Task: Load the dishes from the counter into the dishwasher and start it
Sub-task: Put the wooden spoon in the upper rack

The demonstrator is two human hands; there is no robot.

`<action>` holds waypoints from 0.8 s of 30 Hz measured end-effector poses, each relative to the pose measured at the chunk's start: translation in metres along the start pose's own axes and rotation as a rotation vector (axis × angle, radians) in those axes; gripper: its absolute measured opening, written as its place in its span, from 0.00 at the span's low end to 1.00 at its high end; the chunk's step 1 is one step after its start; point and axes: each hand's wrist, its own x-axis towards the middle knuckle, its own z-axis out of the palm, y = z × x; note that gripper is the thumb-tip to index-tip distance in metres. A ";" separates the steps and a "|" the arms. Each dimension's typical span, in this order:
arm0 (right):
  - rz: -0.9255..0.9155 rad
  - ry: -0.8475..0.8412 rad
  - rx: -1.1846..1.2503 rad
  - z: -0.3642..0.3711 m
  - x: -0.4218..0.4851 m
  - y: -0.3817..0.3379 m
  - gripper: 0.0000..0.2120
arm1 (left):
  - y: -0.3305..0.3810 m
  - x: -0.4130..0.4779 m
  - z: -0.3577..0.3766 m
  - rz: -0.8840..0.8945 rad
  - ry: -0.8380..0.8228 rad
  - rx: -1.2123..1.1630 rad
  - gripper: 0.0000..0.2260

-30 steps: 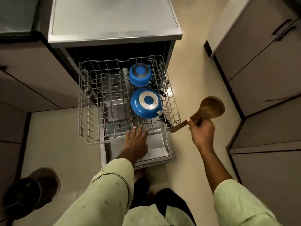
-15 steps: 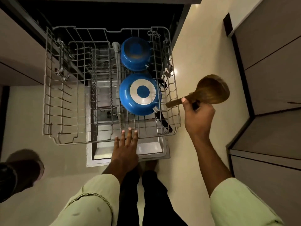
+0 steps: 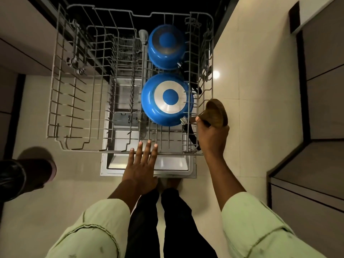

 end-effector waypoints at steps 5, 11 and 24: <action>0.105 -0.038 0.007 0.008 0.005 0.002 0.11 | -0.001 0.000 0.000 -0.004 0.010 -0.001 0.44; 0.126 -0.007 0.040 0.012 0.002 -0.001 0.08 | -0.001 -0.001 -0.002 -0.006 -0.016 0.025 0.44; 0.363 -0.010 0.092 0.024 0.011 0.015 0.11 | 0.001 -0.003 -0.009 -0.001 -0.044 0.046 0.44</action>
